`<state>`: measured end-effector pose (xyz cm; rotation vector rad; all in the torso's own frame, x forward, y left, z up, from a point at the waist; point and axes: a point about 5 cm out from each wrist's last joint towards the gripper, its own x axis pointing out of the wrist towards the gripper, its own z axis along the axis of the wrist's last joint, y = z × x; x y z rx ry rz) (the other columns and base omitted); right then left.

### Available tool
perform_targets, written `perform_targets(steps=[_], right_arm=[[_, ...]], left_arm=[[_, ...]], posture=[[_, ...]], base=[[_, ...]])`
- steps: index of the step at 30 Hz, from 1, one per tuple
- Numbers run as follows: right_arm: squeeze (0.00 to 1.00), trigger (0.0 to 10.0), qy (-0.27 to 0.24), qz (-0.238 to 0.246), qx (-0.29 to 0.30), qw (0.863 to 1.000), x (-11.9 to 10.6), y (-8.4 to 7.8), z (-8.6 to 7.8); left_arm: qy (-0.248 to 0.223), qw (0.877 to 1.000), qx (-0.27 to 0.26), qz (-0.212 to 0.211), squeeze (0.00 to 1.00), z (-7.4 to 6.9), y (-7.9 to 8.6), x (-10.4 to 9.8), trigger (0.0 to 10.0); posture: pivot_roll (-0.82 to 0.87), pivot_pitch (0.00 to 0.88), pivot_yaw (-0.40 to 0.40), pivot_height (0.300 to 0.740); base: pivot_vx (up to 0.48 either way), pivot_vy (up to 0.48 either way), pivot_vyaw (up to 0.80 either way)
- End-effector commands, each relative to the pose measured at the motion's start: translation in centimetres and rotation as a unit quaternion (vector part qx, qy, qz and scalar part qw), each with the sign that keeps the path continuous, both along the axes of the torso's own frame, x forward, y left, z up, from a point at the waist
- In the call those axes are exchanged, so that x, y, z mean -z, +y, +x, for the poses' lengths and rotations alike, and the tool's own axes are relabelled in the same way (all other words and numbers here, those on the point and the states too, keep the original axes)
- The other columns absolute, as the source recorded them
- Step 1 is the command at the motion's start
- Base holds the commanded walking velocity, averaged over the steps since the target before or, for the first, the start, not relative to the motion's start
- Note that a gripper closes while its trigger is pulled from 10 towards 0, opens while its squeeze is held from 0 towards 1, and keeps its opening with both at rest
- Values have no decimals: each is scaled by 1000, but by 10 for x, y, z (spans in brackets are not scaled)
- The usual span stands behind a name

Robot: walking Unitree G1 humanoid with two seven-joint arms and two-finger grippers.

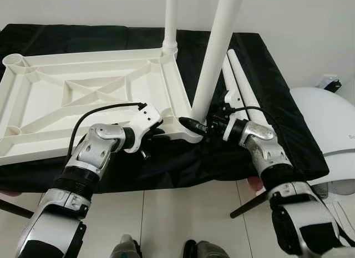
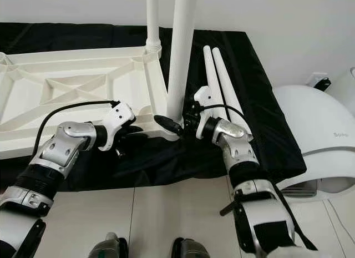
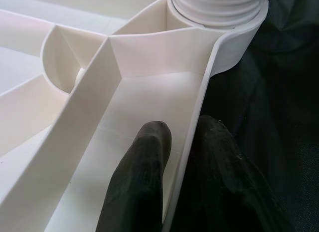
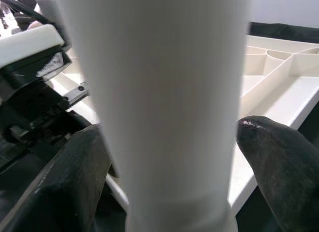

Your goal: Building children table

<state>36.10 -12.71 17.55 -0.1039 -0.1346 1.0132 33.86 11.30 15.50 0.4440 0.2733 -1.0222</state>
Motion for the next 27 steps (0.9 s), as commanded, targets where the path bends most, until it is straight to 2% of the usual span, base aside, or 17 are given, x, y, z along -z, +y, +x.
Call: perform_targets(steps=[1, 14, 15, 16, 23, 24, 27], right_arm=[[0, 10000, -1, -8, 5, 1000, 1, -5, 2], [0, 9765, 3, -30, -13, 999, 5, -10, 4], [0, 2980, 2, -28, -15, 999, 6, -10, 4], [0, 0, 2, -27, -19, 999, 6, -10, 4], [0, 0, 4, -22, -27, 999, 10, -9, 2], [0, 6353, 5, -20, -23, 1000, 12, -9, 1], [0, 6510, 6, -14, -25, 1000, 14, -9, 0]], left_arm=[[19, 1000, -1, 4, 0, -4, 0, 9, 10000], [19, 1000, 1, 7, 0, -7, 1, 10, 10000], [19, 1000, 1, 7, 0, -7, 1, 11, 10000], [18, 1000, 2, 7, 0, -7, 1, 11, 10000], [18, 1000, 2, 8, 0, -8, 0, 11, 10000], [17, 1000, 2, 7, 0, -8, 0, 11, 10000], [17, 1000, 1, 7, 0, -8, 0, 11, 10000]], posture=[[17, 112, -26, 740], [23, 90, -30, 740], [24, 87, -30, 740], [25, 82, -31, 740], [24, 71, -33, 740], [23, 66, -35, 740], [21, 64, -36, 740]], base=[[0, 0, 0], [0, 0, 0], [0, 0, 0], [0, 0, 0], [0, 0, 0], [0, 0, 0], [0, 0, 0]])
